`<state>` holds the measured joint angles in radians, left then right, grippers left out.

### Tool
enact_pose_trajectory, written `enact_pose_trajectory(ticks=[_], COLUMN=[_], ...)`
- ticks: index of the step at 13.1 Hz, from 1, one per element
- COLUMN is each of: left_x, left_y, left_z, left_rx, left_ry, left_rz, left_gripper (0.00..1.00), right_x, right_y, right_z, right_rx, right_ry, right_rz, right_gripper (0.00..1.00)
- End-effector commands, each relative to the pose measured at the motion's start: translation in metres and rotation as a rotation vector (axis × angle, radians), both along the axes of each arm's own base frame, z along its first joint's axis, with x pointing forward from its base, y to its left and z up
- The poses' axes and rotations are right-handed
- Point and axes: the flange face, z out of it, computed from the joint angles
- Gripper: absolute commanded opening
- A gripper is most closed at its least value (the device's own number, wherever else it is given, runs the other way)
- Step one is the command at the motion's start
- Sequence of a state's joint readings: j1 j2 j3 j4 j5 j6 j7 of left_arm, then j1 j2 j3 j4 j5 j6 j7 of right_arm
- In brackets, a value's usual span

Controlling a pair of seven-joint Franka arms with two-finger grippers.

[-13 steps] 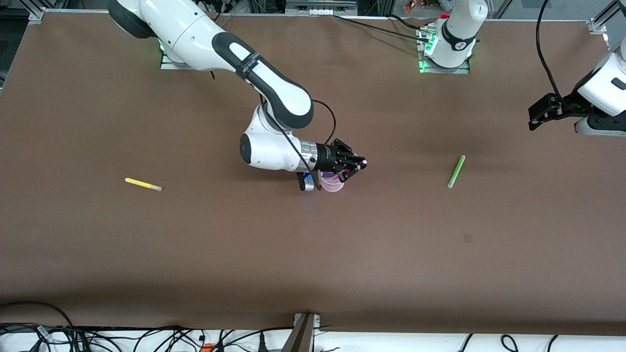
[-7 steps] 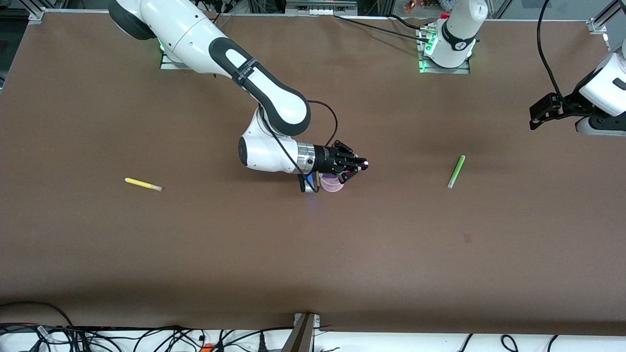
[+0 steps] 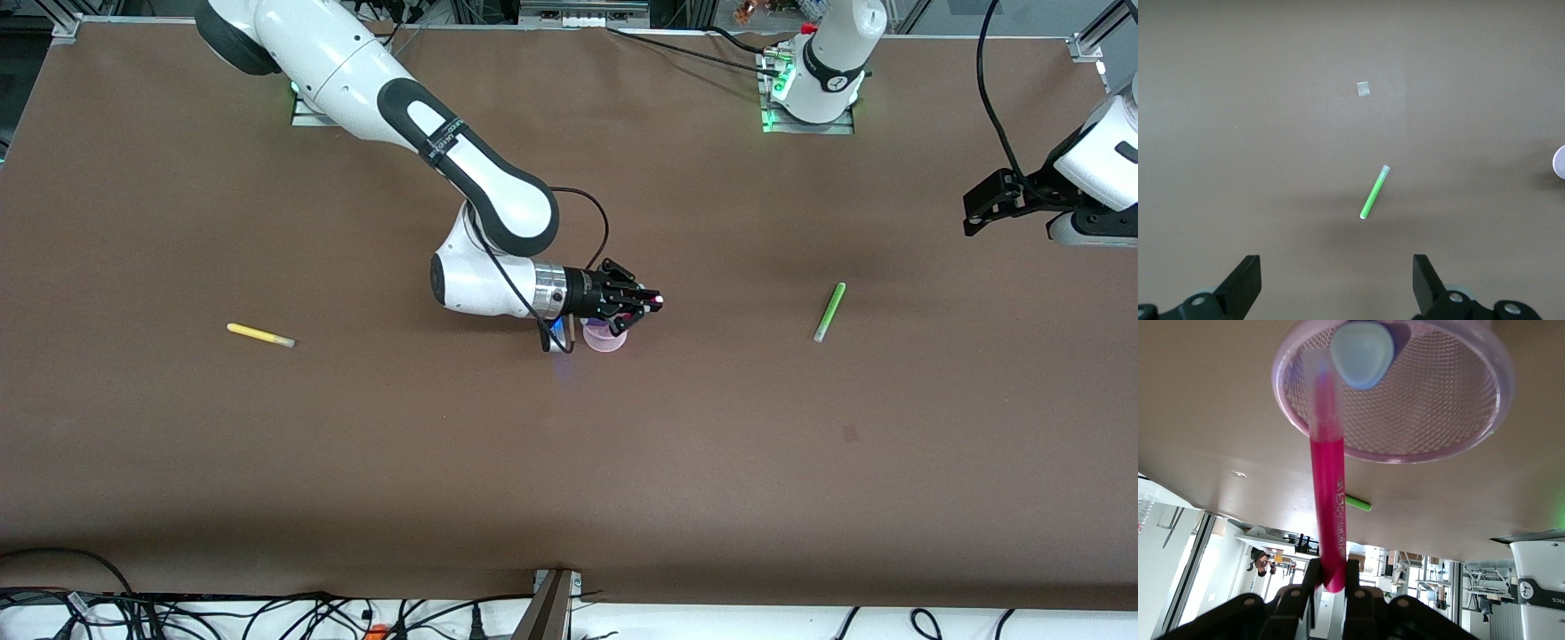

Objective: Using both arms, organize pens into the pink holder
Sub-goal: 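Lower the pink highlighter into the cup with the right gripper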

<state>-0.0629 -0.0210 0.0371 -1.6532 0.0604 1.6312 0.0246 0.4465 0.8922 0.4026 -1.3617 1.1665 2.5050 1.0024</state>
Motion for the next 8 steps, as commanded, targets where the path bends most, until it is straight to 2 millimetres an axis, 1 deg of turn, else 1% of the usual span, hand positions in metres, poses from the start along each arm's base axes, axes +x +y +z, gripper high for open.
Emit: enact_pose_trajectory(ticks=[1, 4, 8], left_x=[0.0027, 0.0027, 0.0027], left_y=[0.0020, 0.0020, 0.0020], left_z=[0.0058, 0.0058, 0.0058], left_rx=[-0.011, -0.011, -0.011], left_ry=[0.004, 0.004, 0.004], left_rz=[-0.002, -0.003, -0.003], left_gripper=[1.00, 1.00, 1.00], right_x=[-0.0045, -0.0001, 0.0020], right_y=[-0.0014, -0.0077, -0.0105], right_z=[-0.0010, -0.0035, -0.0035], right_rx=[0.011, 0.009, 0.015], right_ry=[0.013, 0.010, 0.017], right_rz=[-0.002, -0.008, -0.002], right_gripper=[0.00, 0.00, 0.00])
